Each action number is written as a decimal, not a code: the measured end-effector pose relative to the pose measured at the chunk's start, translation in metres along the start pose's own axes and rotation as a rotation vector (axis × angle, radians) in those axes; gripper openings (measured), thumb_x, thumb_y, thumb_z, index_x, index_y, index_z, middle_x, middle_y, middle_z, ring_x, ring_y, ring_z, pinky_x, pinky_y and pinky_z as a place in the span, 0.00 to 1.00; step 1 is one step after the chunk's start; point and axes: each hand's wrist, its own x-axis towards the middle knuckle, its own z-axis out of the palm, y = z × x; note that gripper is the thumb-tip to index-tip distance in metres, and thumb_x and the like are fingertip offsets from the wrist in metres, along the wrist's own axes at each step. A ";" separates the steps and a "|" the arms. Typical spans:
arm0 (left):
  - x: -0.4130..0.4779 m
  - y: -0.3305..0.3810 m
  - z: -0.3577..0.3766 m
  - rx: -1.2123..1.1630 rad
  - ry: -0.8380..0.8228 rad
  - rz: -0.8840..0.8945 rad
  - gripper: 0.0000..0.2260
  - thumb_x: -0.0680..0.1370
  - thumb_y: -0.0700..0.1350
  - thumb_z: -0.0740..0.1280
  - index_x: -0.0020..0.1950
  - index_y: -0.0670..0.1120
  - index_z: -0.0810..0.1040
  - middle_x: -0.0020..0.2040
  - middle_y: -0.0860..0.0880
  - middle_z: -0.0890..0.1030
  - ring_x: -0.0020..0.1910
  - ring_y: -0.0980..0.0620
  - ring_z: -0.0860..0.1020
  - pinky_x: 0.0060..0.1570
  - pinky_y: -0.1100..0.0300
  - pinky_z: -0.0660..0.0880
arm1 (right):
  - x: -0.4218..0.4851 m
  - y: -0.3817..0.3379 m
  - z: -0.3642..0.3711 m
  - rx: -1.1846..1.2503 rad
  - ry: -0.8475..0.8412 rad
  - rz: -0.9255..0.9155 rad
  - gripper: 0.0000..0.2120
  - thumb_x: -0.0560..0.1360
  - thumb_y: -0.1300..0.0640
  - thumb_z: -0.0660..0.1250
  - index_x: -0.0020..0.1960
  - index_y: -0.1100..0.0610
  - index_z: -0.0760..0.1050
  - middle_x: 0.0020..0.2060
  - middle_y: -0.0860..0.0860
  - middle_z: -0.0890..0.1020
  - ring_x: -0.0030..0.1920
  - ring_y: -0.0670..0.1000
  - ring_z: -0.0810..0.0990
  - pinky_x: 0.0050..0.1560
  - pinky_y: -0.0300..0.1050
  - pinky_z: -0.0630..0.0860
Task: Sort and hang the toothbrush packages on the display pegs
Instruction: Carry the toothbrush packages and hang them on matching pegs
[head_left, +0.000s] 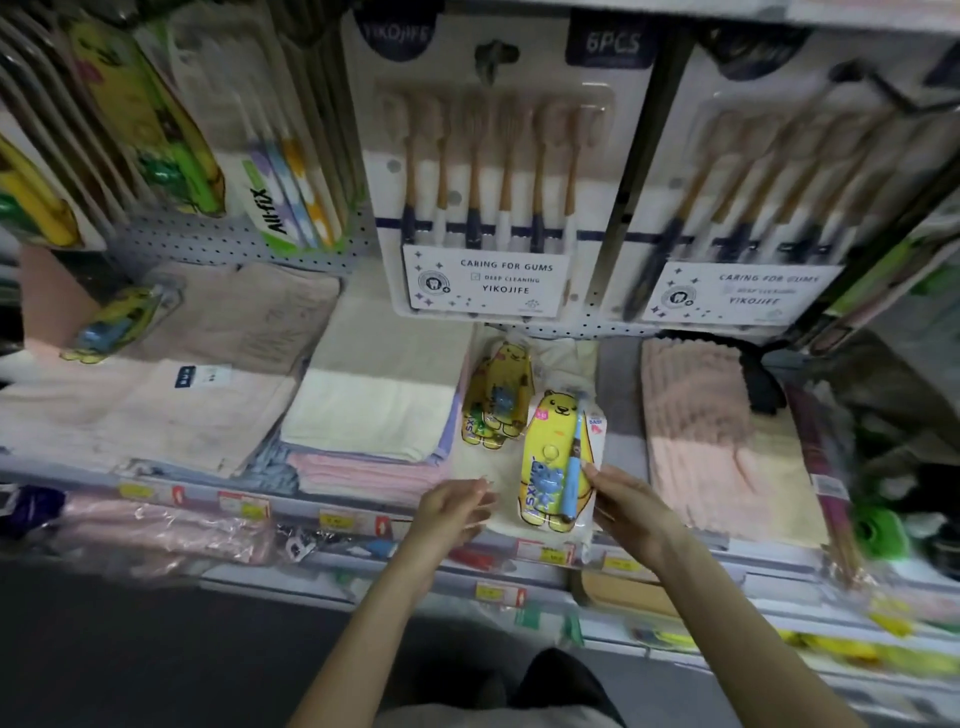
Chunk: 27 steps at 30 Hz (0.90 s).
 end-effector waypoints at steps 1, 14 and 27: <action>-0.001 0.000 0.005 -0.010 -0.025 -0.018 0.08 0.79 0.47 0.64 0.54 0.46 0.79 0.52 0.48 0.84 0.50 0.51 0.83 0.50 0.59 0.79 | -0.005 0.000 -0.001 0.002 -0.021 0.008 0.15 0.70 0.56 0.72 0.53 0.62 0.81 0.50 0.59 0.84 0.47 0.53 0.83 0.48 0.43 0.78; -0.028 0.011 0.018 -0.195 0.105 0.093 0.08 0.77 0.41 0.67 0.55 0.42 0.81 0.51 0.43 0.85 0.51 0.43 0.83 0.51 0.49 0.79 | -0.025 -0.010 0.039 -0.220 -0.189 0.018 0.08 0.67 0.55 0.74 0.43 0.58 0.82 0.39 0.52 0.84 0.38 0.48 0.81 0.41 0.39 0.77; -0.052 0.059 -0.077 -0.336 0.457 0.223 0.08 0.77 0.43 0.66 0.54 0.42 0.81 0.49 0.41 0.85 0.45 0.43 0.84 0.46 0.47 0.81 | 0.102 -0.038 0.037 -0.033 -0.031 0.159 0.04 0.78 0.63 0.64 0.52 0.59 0.76 0.36 0.53 0.86 0.34 0.48 0.85 0.35 0.38 0.81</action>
